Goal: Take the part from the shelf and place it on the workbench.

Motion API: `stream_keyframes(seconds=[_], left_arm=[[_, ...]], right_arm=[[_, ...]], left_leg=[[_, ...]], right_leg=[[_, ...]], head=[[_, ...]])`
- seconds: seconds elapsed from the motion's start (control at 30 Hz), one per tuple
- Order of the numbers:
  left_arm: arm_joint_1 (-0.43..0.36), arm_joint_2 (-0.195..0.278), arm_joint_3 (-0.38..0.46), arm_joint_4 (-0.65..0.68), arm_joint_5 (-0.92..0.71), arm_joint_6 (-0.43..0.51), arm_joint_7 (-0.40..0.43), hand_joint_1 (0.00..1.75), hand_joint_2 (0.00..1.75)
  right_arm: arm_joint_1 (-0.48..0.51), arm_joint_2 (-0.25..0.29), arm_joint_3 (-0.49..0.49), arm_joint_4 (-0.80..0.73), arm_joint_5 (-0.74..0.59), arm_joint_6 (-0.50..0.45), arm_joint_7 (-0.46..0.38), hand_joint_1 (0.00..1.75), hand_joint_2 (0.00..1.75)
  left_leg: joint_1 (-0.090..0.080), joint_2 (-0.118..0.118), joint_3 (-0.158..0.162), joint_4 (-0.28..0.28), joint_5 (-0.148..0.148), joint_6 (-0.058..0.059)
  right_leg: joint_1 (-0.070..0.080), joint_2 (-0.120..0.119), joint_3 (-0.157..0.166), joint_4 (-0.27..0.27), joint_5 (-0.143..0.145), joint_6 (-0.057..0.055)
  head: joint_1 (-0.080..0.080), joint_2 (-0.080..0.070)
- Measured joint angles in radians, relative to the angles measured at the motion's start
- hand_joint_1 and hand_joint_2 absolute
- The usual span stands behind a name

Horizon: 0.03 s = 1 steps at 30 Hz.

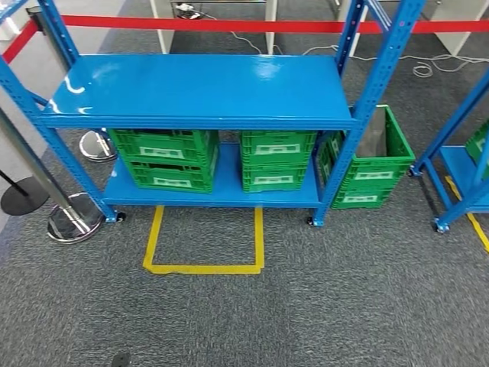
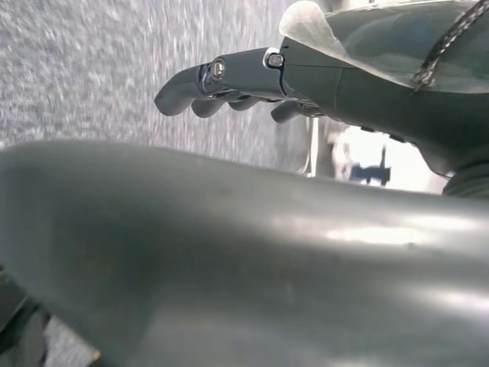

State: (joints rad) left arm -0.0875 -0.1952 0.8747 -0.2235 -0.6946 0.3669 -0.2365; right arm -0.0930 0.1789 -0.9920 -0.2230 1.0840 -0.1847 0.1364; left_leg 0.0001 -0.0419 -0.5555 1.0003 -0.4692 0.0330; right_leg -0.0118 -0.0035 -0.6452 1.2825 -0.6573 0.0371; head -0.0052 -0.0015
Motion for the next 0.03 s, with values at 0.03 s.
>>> stream_keyframes(seconds=[0.03], left_arm=[[-0.002,0.002,-0.001,0.000,0.002,0.000,-0.001,0.00,1.75]], right_arm=[[-0.001,0.000,0.004,0.000,0.006,0.001,0.000,0.00,0.00]], left_leg=[[0.000,-0.006,0.001,0.000,0.000,0.000]], right_leg=[[0.000,0.000,-0.005,-0.001,0.011,0.001]], head=[[0.000,0.000]])
